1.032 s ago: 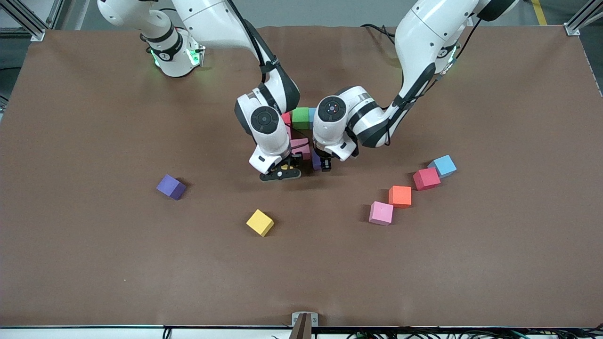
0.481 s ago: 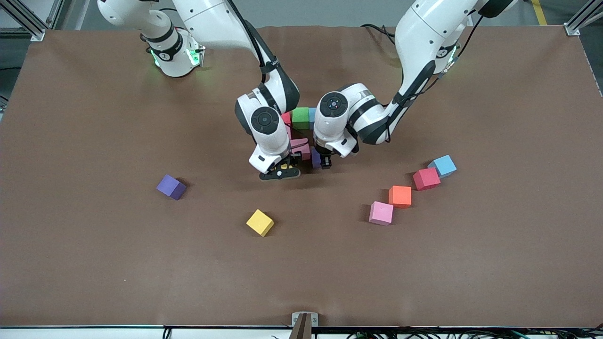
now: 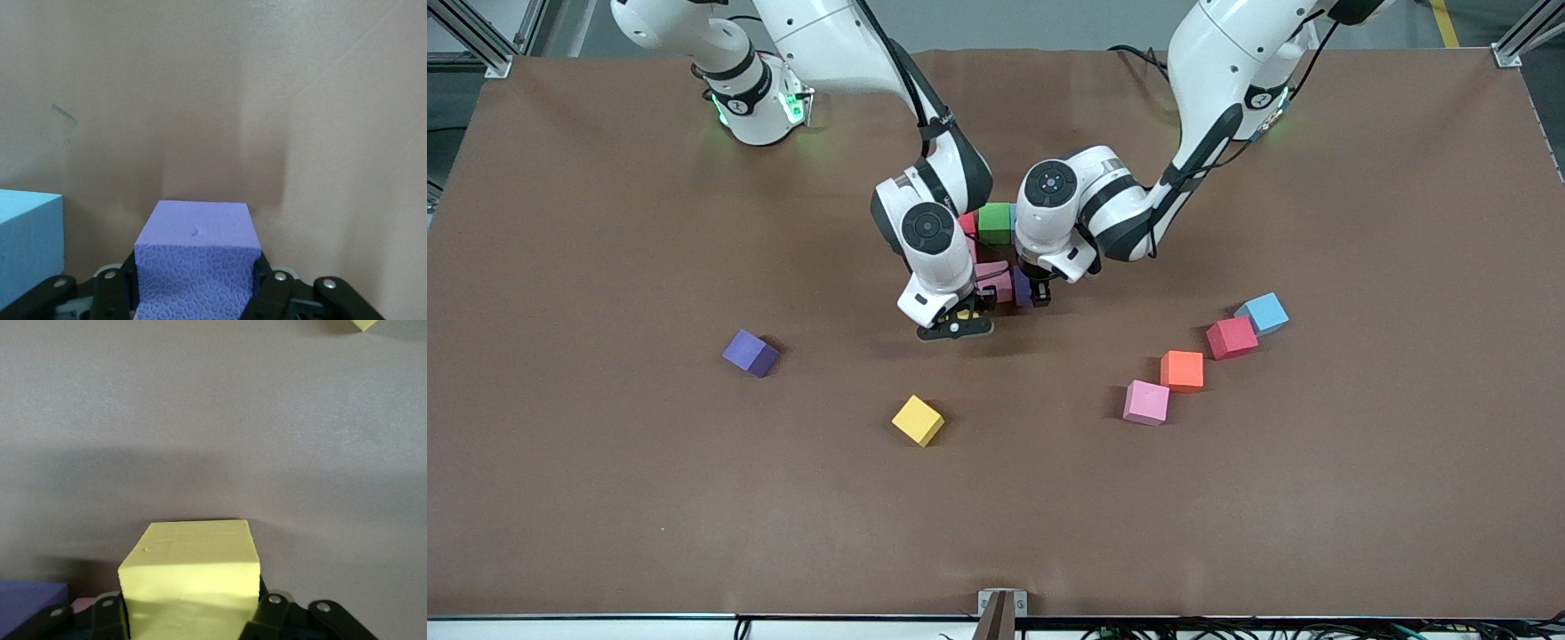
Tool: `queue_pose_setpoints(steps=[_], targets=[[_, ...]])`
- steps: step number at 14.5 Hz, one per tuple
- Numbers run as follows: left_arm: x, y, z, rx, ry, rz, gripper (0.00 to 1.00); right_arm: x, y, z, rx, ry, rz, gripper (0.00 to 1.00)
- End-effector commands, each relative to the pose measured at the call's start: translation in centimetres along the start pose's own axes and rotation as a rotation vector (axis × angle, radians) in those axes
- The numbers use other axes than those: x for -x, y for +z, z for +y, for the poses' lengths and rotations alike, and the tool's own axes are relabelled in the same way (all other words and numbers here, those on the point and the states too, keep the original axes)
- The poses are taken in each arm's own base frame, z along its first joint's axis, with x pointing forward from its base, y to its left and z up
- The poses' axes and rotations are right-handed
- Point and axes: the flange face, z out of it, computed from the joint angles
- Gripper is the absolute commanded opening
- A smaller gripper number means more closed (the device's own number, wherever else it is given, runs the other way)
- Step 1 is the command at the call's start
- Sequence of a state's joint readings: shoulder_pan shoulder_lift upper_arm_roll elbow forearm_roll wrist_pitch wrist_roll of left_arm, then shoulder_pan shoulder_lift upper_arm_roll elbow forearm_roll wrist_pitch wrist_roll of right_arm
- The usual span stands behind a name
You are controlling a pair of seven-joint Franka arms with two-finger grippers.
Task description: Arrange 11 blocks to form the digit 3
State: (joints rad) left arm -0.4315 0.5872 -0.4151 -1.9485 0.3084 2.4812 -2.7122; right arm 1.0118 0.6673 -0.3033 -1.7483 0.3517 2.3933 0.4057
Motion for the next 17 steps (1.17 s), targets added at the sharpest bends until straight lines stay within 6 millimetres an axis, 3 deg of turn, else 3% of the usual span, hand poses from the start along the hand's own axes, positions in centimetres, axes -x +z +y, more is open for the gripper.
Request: queue_pose_setpoints(steps=[1, 6, 12, 17], targets=[[-0.9, 2.3, -2.5, -0.033, -0.029, 0.041, 0.25, 0.1, 0.2, -0.2, -0.007, 0.004, 0.005, 1.00], [-0.5, 2.3, -2.4, -0.033, -0.073, 0.037, 0.25, 0.3, 0.3, -0.4, -0.006, 0.002, 0.006, 1.00], [-0.1, 2.5, -2.4, -0.034, -0.112, 0.032, 0.25, 0.6, 0.2, -1.9, -0.021, 0.011, 0.017, 1.00], [0.5, 2.3, -2.8, -0.036, -0.108, 0.026, 0.25, 0.5, 0.2, -1.6, -0.010, -0.007, 0.013, 1.00]])
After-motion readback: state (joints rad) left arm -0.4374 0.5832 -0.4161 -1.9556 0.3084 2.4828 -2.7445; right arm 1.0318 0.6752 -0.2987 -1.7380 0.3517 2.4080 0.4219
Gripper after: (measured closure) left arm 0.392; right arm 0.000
